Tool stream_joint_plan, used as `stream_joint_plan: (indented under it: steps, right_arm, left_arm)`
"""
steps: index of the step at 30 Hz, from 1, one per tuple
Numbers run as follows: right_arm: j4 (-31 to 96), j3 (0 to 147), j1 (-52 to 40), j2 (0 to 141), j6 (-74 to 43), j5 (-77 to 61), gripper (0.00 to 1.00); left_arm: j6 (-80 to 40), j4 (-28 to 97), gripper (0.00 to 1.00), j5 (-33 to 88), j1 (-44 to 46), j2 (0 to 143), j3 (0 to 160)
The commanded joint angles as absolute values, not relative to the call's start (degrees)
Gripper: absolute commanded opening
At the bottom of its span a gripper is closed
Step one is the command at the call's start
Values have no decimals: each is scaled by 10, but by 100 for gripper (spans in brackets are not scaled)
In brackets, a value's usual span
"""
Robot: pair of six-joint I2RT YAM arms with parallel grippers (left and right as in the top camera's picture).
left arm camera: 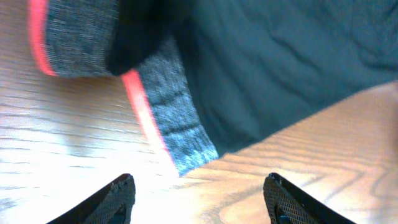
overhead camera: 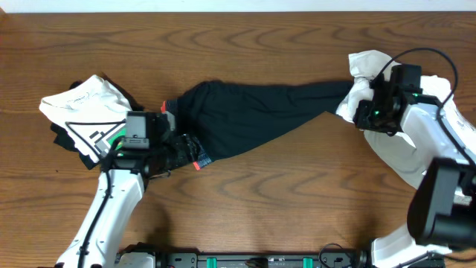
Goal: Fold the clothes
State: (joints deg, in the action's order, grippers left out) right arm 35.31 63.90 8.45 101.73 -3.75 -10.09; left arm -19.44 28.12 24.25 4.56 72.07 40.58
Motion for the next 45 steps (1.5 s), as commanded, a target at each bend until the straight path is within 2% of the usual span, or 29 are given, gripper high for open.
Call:
stream_joint_plan:
  steps: [1, 5, 10, 19, 24, 33, 38, 41, 45]
  right_arm:
    - [351, 637, 84, 1051, -30, -45, 30]
    - [364, 637, 99, 1081, -114, 77, 29]
    - [364, 637, 143, 1091, -145, 85, 30]
    - [366, 637, 171, 1091, -145, 55, 30]
    - [366, 637, 169, 1091, -145, 55, 31]
    - [369, 637, 169, 1091, -145, 55, 31]
    - [375, 637, 169, 1091, -145, 56, 31]
    - [377, 637, 170, 1091, -145, 61, 32]
    - [369, 637, 189, 1091, -145, 76, 32]
  left_arm:
    - [-189, 282, 68, 216, 66, 734, 406]
    - [-189, 281, 68, 202, 83, 754, 406]
    - [-206, 267, 68, 205, 112, 791, 406]
    - [-211, 33, 67, 205, 176, 871, 406]
    - [-235, -47, 67, 205, 211, 928, 406]
    - [-260, -46, 67, 188, 228, 995, 406]
    - [-254, -37, 59, 44, 228, 1000, 406]
    - [-254, 6, 54, 43, 221, 1000, 406]
    - [-256, 126, 54, 88, 200, 1000, 406]
